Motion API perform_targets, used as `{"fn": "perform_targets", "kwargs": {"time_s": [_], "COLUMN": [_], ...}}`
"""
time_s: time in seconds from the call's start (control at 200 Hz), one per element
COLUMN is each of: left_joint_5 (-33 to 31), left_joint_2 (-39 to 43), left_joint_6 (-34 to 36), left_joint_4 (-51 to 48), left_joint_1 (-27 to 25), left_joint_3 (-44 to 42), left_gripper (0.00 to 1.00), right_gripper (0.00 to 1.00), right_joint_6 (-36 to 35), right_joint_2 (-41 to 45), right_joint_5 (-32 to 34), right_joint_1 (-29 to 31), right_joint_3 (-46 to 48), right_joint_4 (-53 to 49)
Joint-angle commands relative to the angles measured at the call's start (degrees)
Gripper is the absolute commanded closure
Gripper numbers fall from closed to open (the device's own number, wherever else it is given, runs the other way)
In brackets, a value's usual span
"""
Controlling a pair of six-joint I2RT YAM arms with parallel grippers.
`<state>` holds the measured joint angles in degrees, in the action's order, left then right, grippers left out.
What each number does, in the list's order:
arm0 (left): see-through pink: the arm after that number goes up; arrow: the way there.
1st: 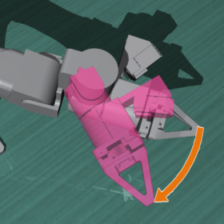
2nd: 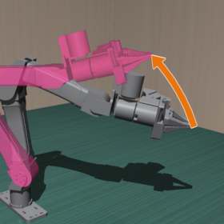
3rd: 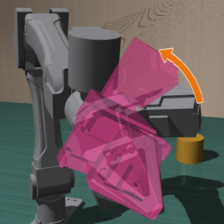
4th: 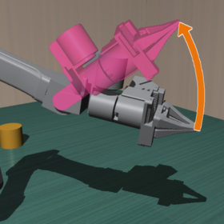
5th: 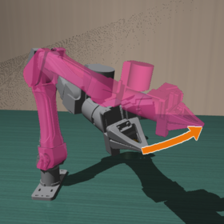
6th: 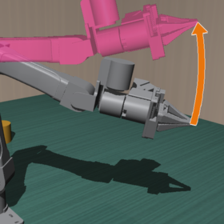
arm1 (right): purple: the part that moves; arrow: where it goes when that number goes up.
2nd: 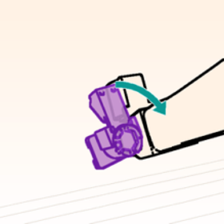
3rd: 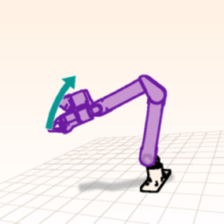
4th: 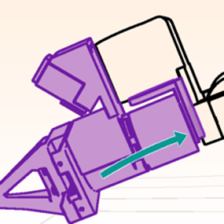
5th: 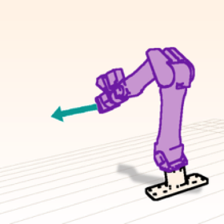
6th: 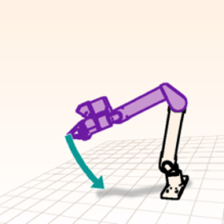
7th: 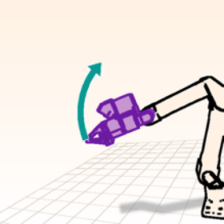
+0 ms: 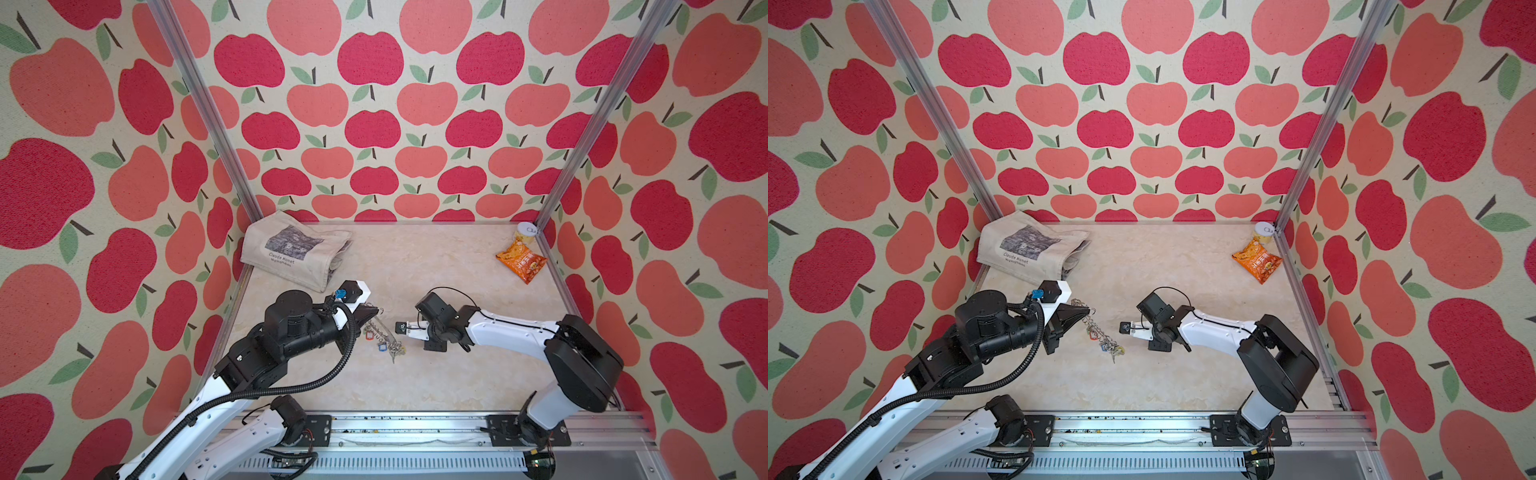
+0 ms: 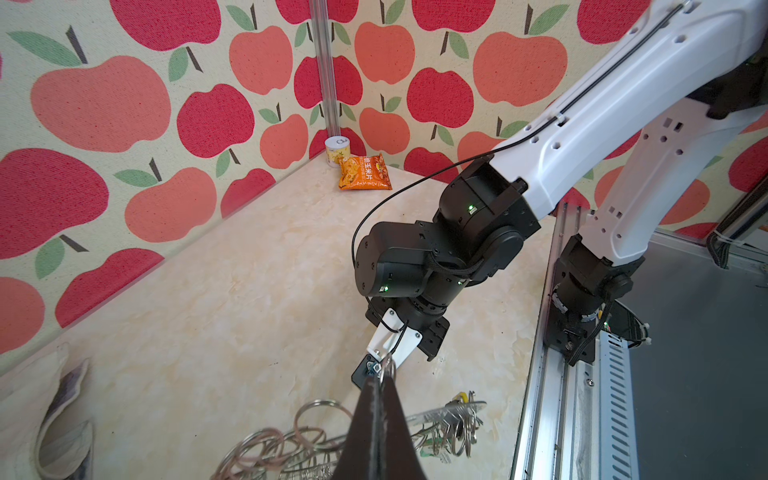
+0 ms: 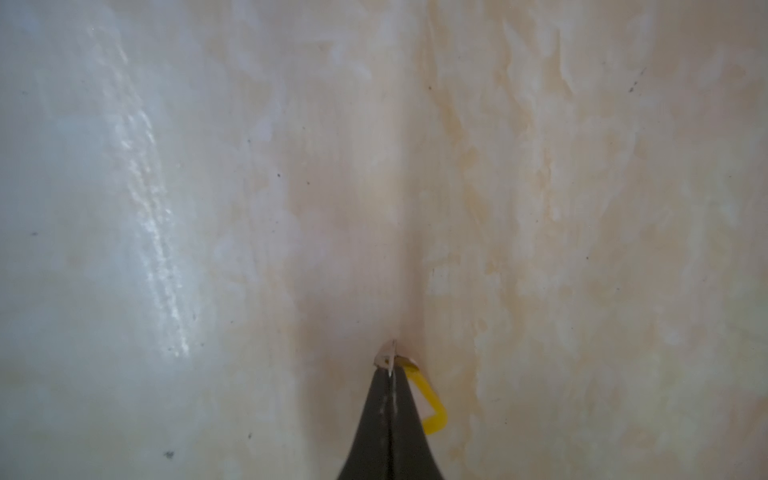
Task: Put the keys on the keyring
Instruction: 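Close the right gripper on the yellow-tagged key's ring and lift it, then carry the key with the right gripper toward the plate held by the left gripper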
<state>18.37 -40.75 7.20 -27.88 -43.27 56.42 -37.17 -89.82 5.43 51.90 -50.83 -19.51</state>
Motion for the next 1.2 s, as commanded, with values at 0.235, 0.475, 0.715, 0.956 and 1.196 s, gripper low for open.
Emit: {"fn": "perform_targets", "kwargs": {"time_s": [0.235, 0.475, 0.715, 0.956, 1.196], "left_joint_5": [0.01, -0.70, -0.88, -0.30, 1.84], "left_joint_2": [1.08, 1.10, -1.83, -5.63, -6.67], "left_joint_6": [1.30, 2.01, 7.04, 13.09, 12.51], "left_joint_4": [-0.92, -0.85, -1.12, 3.44, 8.36], "left_joint_1": [-1.06, -2.32, -3.40, -3.63, -3.76], "left_joint_3": [5.61, 7.16, 10.45, 10.31, 8.84], "left_gripper": [1.00, 1.00, 1.00, 1.00, 1.00], "right_gripper": [1.00, 1.00, 1.00, 1.00, 1.00], "right_joint_6": [17.10, 31.21, 42.19, 49.97, 54.34], "right_joint_2": [23.95, 42.68, 43.37, 38.43, 35.47], "right_joint_5": [-20.34, -33.13, -42.88, -55.90, -61.06], "right_joint_1": [-7.03, -11.74, -12.13, -13.27, -13.99], "right_joint_3": [2.90, 14.02, 14.80, 10.78, 8.88], "right_joint_4": [1.52, 21.31, 32.57, 41.71, 50.60]}}
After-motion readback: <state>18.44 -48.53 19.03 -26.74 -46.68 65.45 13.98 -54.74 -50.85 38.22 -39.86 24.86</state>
